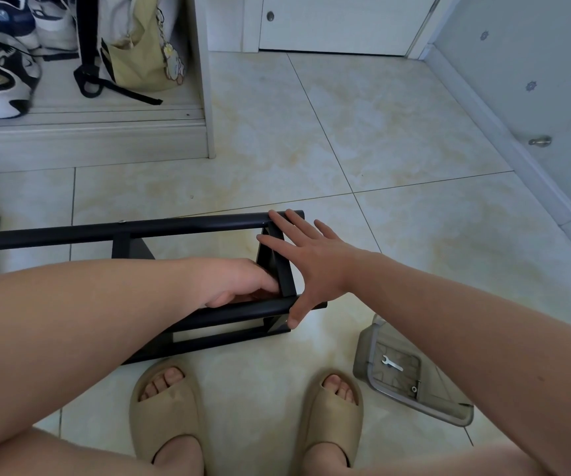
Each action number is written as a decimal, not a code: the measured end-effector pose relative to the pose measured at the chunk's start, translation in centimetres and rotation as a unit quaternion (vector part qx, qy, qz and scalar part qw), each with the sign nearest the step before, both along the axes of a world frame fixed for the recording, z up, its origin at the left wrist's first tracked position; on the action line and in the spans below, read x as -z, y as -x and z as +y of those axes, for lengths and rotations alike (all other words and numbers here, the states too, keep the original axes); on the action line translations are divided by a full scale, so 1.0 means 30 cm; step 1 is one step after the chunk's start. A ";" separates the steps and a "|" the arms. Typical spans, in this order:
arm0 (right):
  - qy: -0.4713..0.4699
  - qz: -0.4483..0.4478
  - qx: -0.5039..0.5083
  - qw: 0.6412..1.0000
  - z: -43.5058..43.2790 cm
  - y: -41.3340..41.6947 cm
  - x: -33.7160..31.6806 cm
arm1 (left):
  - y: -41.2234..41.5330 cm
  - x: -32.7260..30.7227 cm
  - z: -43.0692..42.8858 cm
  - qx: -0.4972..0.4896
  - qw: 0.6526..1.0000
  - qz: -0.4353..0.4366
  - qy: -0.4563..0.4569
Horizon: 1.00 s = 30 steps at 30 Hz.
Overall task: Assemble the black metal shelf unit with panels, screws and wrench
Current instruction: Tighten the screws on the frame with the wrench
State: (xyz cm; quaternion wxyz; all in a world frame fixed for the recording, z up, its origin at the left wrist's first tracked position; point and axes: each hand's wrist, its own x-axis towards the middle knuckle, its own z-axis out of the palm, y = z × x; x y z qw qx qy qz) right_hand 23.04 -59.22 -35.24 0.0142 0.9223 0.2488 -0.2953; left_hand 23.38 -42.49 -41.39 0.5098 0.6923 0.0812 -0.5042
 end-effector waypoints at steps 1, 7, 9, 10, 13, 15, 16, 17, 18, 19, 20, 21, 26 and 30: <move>0.000 -0.001 0.000 1.000 -0.001 0.000 0.001 | -0.001 -0.002 0.000 -0.004 1.000 0.002 0.002; 0.000 -0.001 0.000 1.000 -0.001 -0.003 0.000 | 0.000 -0.009 0.007 -0.027 0.999 0.025 0.028; 0.000 0.000 0.001 1.000 -0.001 -0.003 0.001 | 0.003 -0.013 0.004 -0.015 0.999 0.027 0.016; 0.000 0.000 0.001 1.000 -0.001 -0.002 0.001 | 0.005 -0.017 0.002 -0.006 1.000 0.025 0.009; 0.002 -0.001 0.000 1.000 -0.001 0.001 0.000 | 0.005 -0.025 -0.003 0.009 1.000 0.014 0.001; 0.005 -0.001 -0.001 1.000 0.000 0.001 -0.003 | 0.003 -0.024 -0.003 0.006 1.000 0.005 0.006; 0.006 -0.001 -0.001 1.000 0.001 0.001 -0.005 | 0.002 -0.023 0.000 -0.001 1.000 0.006 0.013; 0.007 -0.001 -0.002 1.000 0.001 0.000 -0.006 | 0.001 -0.021 0.004 -0.008 1.000 0.010 0.021; 0.007 -0.001 -0.002 1.000 0.002 -0.001 -0.006 | 0.000 -0.019 0.009 -0.014 0.999 0.018 0.029; 0.006 0.000 -0.001 1.000 0.002 -0.001 -0.006 | -0.001 -0.015 0.012 -0.015 0.999 0.025 0.031; 0.004 0.001 0.000 1.000 0.003 0.000 -0.007 | -0.002 -0.014 0.012 -0.013 0.999 0.032 0.028; 0.004 0.001 0.001 1.000 0.002 0.000 -0.006 | -0.001 -0.012 0.011 -0.012 0.999 0.040 0.023; 0.003 -0.001 -0.003 1.000 -0.001 0.003 -0.005 | 0.008 -0.025 -0.004 0.020 1.000 0.008 -0.011; 0.001 -0.003 -0.002 1.000 -0.002 0.002 -0.003 | 0.001 -0.021 0.002 -0.001 1.000 0.005 0.010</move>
